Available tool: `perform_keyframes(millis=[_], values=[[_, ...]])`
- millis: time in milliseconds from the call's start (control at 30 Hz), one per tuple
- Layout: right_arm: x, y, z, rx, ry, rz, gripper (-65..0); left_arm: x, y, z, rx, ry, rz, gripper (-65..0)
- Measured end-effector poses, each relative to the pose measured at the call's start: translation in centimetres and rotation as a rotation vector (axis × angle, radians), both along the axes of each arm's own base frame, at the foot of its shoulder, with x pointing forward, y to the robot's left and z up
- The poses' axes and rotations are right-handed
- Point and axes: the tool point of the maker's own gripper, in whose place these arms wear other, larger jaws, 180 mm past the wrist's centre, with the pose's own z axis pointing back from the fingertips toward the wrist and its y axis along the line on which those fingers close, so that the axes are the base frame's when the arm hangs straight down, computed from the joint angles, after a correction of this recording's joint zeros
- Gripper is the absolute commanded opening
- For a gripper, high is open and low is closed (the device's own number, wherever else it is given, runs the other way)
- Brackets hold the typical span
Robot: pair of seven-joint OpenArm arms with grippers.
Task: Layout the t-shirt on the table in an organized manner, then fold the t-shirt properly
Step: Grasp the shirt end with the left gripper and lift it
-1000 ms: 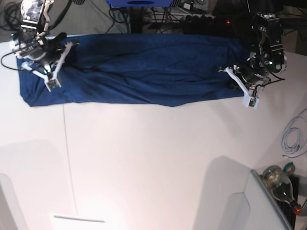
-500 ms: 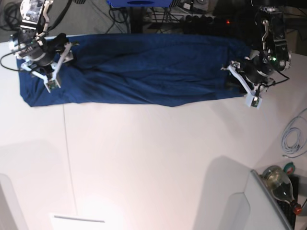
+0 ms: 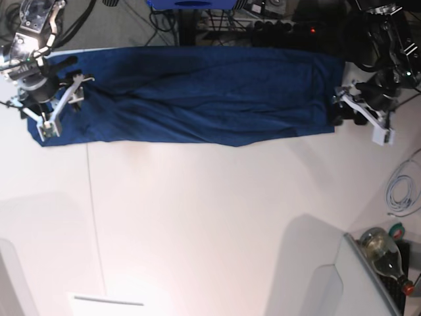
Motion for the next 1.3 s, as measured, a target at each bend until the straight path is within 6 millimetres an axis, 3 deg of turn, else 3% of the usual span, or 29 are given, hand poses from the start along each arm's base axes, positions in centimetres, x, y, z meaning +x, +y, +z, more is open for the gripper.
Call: perform_keyframes(millis=[100, 200, 600, 867, 933, 1000, 1067, 1100, 1300], values=[[0.0, 0.0, -0.1, 0.003, -0.001, -0.001, -25.2, -0.4, -1.3, -1.7, -0.092, -0.09, -0.021, -20.6], [-0.3, 0.1, -0.3, 0.002, 0.006, 0.001, -25.2, -1.8, -0.6, -4.0, -0.143, -0.082, 0.059, -20.7], [-0.2, 0.1, -0.2, 0.003, 0.002, 0.004, -25.2, -1.7, -0.3, -4.5, -0.181, -0.089, 0.098, -21.1], [-0.2, 0.1, -0.2, 0.003, 0.002, 0.004, -25.2, -1.1, -3.2, -5.5, -0.284, -0.116, 0.078, -21.9], [-0.2, 0.1, -0.2, 0.003, 0.003, 0.004, -25.2, -1.1, -3.1, -5.6, -0.291, -0.118, 0.085, -27.2], [-0.2, 0.2, -0.2, 0.004, 0.002, 0.004, -25.2, -1.2, -3.1, -6.0, -0.297, -0.105, 0.093, -41.3], [-0.1, 0.2, -0.2, 0.004, 0.002, 0.006, -25.2, -1.2, -3.0, -6.7, -0.313, -0.084, 0.109, -60.4], [-0.2, 0.2, -0.3, 0.004, 0.003, 0.005, -25.2, -1.0, -2.9, -6.9, -0.324, -0.08, 0.119, -65.0], [-0.2, 0.2, -0.3, 0.005, 0.003, 0.006, -25.2, 0.9, -2.3, -6.9, -0.332, -0.072, 0.114, -65.0]])
